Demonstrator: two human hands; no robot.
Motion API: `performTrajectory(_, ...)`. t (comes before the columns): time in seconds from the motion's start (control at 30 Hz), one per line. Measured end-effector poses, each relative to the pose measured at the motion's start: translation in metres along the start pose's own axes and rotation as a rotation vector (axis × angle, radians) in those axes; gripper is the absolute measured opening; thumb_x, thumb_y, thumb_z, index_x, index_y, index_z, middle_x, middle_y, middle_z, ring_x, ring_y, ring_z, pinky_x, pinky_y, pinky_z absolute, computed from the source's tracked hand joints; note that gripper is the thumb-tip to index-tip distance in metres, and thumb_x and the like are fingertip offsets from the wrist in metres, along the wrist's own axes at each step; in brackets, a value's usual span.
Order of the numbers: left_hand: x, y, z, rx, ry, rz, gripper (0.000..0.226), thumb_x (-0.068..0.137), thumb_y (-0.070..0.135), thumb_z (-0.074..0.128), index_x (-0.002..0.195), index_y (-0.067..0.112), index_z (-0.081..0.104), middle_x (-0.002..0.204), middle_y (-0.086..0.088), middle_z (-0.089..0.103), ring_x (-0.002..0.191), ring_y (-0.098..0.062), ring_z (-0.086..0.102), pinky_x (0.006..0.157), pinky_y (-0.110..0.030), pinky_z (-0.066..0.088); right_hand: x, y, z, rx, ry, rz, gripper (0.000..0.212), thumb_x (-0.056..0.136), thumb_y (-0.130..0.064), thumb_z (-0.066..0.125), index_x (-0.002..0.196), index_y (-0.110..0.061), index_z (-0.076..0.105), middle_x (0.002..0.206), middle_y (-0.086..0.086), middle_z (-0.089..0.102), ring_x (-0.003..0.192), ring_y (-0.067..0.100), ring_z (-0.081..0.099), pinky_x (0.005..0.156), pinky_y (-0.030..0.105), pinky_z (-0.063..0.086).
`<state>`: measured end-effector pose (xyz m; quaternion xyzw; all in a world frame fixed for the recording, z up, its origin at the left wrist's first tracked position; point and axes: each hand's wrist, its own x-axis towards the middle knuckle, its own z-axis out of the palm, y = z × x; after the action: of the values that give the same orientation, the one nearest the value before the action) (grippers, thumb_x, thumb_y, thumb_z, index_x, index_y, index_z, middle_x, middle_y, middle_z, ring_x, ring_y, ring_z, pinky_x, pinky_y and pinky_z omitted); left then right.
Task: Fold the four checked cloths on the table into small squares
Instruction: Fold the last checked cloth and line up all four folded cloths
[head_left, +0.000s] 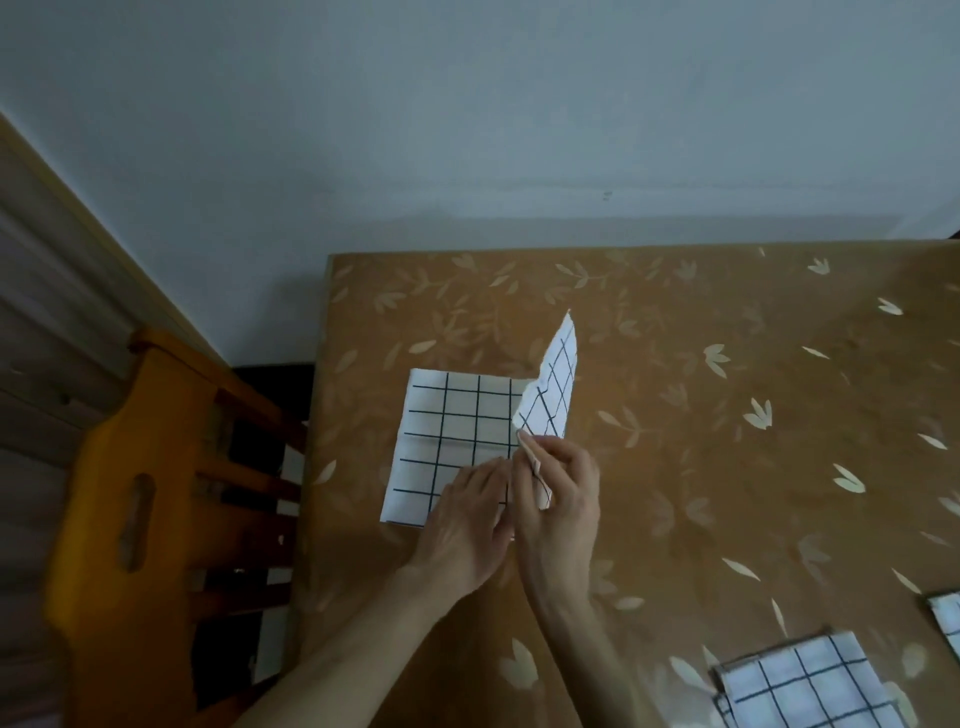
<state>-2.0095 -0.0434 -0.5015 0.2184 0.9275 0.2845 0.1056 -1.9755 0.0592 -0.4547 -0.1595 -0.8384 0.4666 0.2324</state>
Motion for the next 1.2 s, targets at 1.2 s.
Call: performTrajectory(1.2,-0.022,-0.039,-0.002,0.247,0.243,0.102,0.038,0.094,0.021,0.063,0.131,0.019,0.058,0.134,-0.002,0.053,0.128,-0.021,0.05,0.109,-0.035,0.045,0.027,0.107,0.012,-0.509,-0.572,-0.467,0.05,0.11,-0.033,0.041,0.156,-0.012,0.044,0.163,0.002,0.041,0.152,0.017,0.035,0.12,0.04,0.038)
